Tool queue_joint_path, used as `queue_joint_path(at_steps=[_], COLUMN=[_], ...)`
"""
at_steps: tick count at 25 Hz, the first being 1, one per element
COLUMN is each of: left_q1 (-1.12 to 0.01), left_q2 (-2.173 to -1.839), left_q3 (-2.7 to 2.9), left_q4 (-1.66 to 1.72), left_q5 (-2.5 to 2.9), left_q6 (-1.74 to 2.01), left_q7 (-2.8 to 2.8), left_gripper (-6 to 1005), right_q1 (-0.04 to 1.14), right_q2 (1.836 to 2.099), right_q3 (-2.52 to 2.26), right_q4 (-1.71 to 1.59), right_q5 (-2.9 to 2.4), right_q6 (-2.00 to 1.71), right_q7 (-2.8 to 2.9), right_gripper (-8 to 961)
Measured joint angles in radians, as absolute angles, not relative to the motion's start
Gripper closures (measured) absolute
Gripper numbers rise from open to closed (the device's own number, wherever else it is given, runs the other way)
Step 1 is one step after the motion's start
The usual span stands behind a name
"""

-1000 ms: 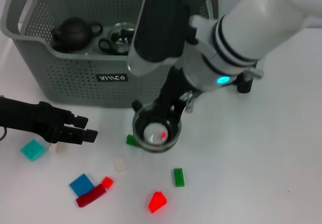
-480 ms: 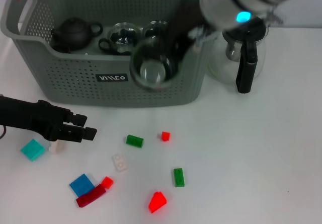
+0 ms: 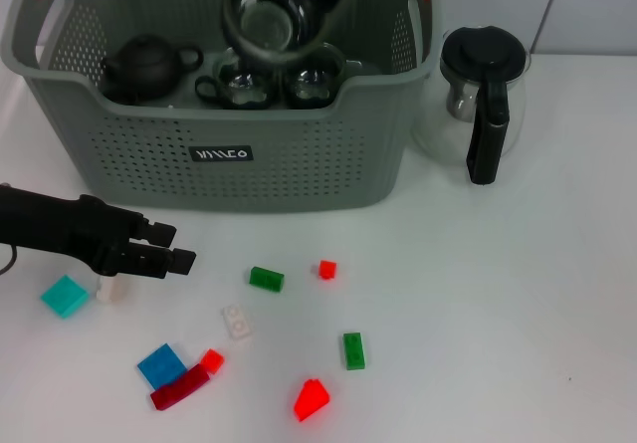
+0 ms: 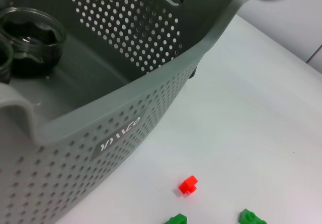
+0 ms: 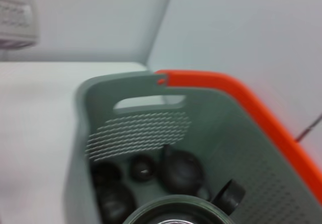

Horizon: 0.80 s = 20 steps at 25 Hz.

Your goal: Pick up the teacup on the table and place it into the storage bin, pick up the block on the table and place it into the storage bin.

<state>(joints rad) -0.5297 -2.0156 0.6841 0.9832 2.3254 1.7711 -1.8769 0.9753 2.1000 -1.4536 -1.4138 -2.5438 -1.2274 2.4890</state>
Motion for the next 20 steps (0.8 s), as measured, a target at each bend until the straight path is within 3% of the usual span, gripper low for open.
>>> queue_joint_path(at_steps=[20], left_q1=[-0.525], left_q2=[-2.028], left_q3=[0.684], left_q4=[0.953], left_q5=[2.332], left_q6=[1.746], left_q7=[-1.862], left_gripper=[431], right_q1=[1.207], right_q2=[2.099], right_q3=[-1.460], right_q4=[-0.760], right_q5=[-2.595], right_q6=[-0.816], right_q7=[2.412], right_gripper=[891])
